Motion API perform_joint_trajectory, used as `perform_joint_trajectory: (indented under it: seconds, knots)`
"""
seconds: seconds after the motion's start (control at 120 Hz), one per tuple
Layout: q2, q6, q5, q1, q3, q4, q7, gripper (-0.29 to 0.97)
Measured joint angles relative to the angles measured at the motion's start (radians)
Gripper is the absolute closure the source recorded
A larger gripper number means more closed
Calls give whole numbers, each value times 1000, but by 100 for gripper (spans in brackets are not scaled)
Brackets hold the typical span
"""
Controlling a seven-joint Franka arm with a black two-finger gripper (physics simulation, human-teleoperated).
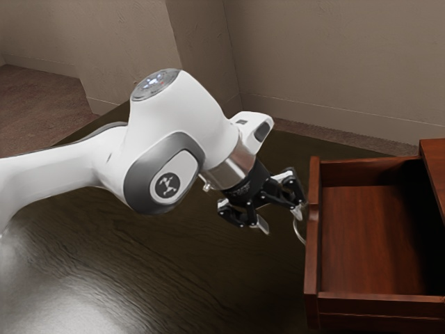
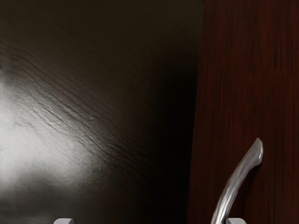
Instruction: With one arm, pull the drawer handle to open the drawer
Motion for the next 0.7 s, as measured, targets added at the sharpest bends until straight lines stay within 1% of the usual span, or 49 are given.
perform_joint_trajectory:
  seconds: [0.05, 0.217, 0.267, 0.317, 0.408, 0.458, 0.5, 0.567, 0.7]
  knots:
    - [-10, 0, 4, 3, 0, 0, -1, 29]
    - [-90, -10, 51, -3, 1, 5, -4, 28]
    - [-106, -31, 64, -3, 2, 27, -5, 25]
    - [-113, -94, 74, -1, 4, 96, -6, 20]
    - [-117, -308, 94, 8, 12, 288, -3, 13]
    - [-118, -411, 120, 31, 16, 341, 15, 10]
    - [-116, -479, 134, 59, 20, 360, 40, 8]
    - [-115, -564, 149, 78, 22, 365, 83, 6]
    - [-123, -669, 182, 90, 12, 315, 177, 3]
